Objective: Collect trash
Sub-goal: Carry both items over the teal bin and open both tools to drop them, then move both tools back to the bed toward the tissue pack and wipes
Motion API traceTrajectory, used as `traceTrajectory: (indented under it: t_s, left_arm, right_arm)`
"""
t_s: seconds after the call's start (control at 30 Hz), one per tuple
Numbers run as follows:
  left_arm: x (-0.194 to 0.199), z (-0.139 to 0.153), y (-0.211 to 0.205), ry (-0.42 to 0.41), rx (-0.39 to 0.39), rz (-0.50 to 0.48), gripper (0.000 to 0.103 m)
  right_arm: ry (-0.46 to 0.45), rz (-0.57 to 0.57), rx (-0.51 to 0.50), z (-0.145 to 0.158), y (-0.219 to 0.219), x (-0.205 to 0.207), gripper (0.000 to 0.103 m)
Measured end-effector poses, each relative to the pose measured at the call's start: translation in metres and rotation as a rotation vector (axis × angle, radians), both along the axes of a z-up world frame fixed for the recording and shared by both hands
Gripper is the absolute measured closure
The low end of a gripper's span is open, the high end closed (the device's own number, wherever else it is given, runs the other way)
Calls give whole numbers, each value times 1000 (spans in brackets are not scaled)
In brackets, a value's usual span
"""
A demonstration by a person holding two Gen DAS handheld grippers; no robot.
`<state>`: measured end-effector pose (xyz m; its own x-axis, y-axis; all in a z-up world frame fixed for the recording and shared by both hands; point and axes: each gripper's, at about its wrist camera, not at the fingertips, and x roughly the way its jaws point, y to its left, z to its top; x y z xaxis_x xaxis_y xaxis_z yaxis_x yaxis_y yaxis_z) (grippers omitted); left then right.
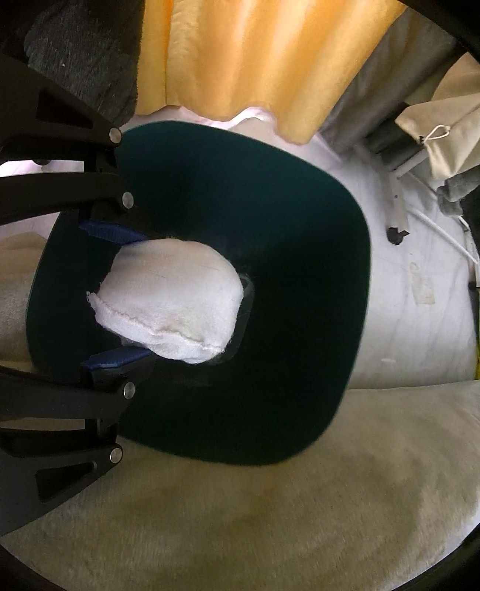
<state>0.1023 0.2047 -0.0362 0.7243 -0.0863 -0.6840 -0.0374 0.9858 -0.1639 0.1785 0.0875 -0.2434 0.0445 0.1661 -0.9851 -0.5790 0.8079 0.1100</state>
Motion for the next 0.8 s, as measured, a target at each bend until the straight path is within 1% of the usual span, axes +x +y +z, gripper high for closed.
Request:
traceTrajectory:
  t_s: [0.07, 0.17, 0.3, 0.37, 0.47, 0.63, 0.8]
  left_arm:
    - [0, 4, 0, -10, -5, -4, 62]
    - [-2, 14, -2, -38, -13, -10, 63]
    - [-4, 30, -4, -85, -4, -19, 63]
    - [-5, 37, -6, -103, 5, -26, 63]
    - [-4, 45, -11, -125, 12, -40, 63]
    - [-4, 61, -17, -168, 17, -64, 62]
    - [-3, 70, -25, -189, 24, -81, 55]
  right_arm:
    - [0, 9, -5, -3, 2, -1, 50]
    - [0, 37, -16, -8, 6, -6, 42]
    - [0, 52, -18, -10, 10, -10, 34]
    - [-4, 47, -6, -7, 10, -9, 33]
    - [-45, 44, 44, 11, 8, -10, 33]
    - [-181, 72, 110, 57, 9, -14, 33]
    - [-316, 65, 165, 99, 0, -7, 33]
